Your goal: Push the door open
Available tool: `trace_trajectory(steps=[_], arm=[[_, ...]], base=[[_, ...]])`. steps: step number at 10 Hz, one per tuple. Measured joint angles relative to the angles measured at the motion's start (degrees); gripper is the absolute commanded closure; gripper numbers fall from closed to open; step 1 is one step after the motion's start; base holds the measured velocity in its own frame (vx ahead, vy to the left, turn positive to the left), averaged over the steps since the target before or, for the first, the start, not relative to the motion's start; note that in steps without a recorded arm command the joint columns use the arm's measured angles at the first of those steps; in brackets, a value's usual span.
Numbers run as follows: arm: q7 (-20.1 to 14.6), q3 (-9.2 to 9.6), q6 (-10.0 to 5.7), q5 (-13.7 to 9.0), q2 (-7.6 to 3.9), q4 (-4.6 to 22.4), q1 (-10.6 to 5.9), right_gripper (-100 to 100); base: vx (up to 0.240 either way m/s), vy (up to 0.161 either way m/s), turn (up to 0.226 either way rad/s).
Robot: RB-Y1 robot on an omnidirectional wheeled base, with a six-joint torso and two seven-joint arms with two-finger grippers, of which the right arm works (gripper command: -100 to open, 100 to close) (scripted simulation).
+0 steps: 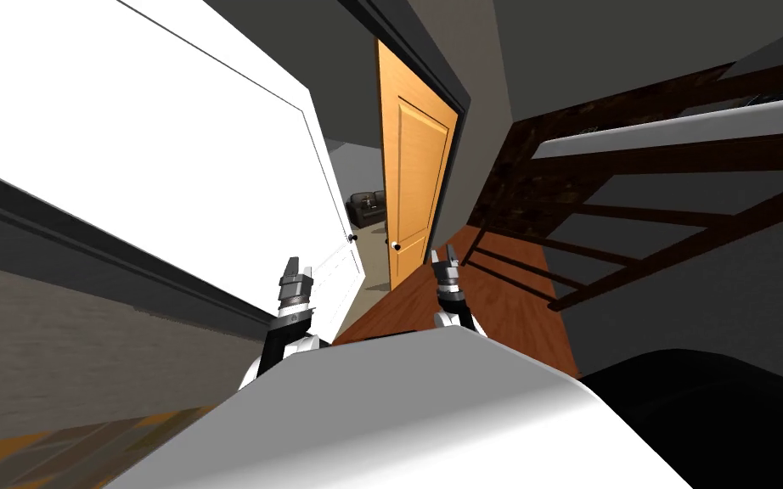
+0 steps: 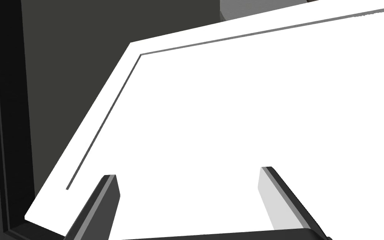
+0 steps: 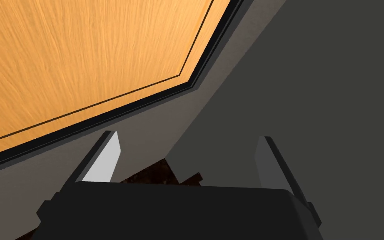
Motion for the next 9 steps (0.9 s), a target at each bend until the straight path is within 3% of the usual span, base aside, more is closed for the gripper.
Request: trace_trajectory(steps=[4, 6, 9], arm=[[-5.7, 3.0, -0.4, -3.9, -0.53, 5.5, -2.58, -100], [-8.0, 3.84, -0.82, -5.2, -0.96, 7.3, -3.0, -100], [-12.9, 6.55, -2.23, -8.4, -1.33, 12.7, -4.86, -100]], base=[[0.073, -0.081, 0.112], [0.062, -0.078, 0.126], [0.065, -0.097, 0.126]])
